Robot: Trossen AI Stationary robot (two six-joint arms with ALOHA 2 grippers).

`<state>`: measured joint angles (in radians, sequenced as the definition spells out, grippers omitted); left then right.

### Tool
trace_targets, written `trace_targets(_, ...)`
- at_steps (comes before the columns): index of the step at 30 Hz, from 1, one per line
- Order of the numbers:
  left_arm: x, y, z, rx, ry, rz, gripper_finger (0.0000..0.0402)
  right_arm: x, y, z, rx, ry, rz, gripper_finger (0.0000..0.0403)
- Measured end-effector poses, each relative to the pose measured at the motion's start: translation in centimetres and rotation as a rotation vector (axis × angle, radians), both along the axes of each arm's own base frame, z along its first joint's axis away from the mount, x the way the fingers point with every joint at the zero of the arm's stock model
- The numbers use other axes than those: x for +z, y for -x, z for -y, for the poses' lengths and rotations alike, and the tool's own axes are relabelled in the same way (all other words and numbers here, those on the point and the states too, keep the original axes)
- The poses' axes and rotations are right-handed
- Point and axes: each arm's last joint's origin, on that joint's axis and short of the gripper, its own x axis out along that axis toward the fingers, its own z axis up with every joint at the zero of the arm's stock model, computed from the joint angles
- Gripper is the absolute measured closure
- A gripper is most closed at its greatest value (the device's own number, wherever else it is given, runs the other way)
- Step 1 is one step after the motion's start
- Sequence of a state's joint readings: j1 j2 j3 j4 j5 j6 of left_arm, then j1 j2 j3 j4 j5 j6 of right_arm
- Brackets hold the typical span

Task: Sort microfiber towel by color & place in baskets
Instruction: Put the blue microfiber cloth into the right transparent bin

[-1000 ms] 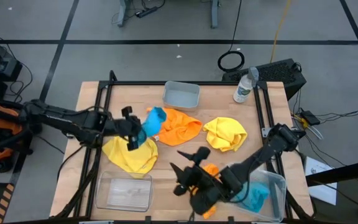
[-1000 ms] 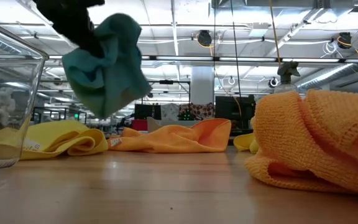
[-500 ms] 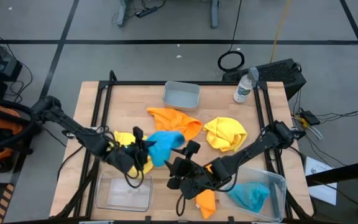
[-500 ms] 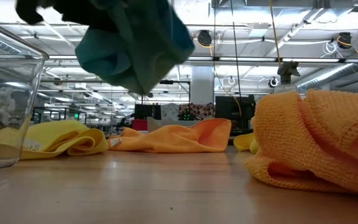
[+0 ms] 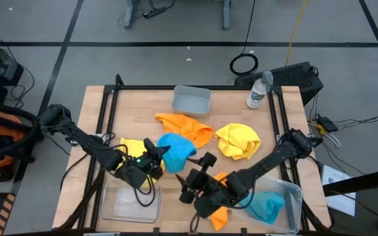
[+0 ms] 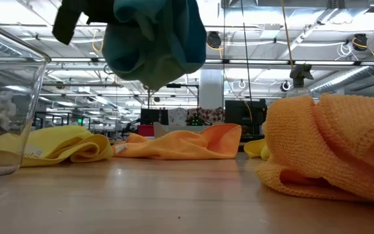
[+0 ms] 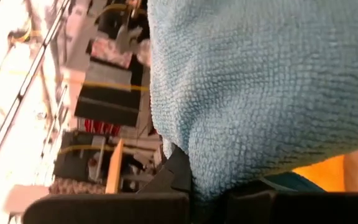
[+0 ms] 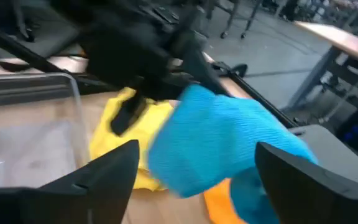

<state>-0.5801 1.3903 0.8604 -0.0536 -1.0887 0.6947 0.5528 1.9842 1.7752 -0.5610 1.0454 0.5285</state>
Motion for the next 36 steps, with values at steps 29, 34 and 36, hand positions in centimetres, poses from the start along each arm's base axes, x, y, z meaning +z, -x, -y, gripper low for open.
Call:
trace_targets(29,0.2,0.1,0.8,-0.100,-0.054,-0.038,0.0388,-3.3,-0.1,-0.4,0.002,-0.112,0.087,0.0089)
trace_targets(34,0.3,0.1,0.8,-0.090,-0.060,-0.036,0.0388,-3.0,0.4,-1.1,0.126,-0.187,0.024,0.0089)
trace_targets(36,0.3,0.1,0.8,-0.088,-0.060,-0.035,0.0388,-2.2,1.2,-1.5,0.143,-0.131,0.012,0.0090)
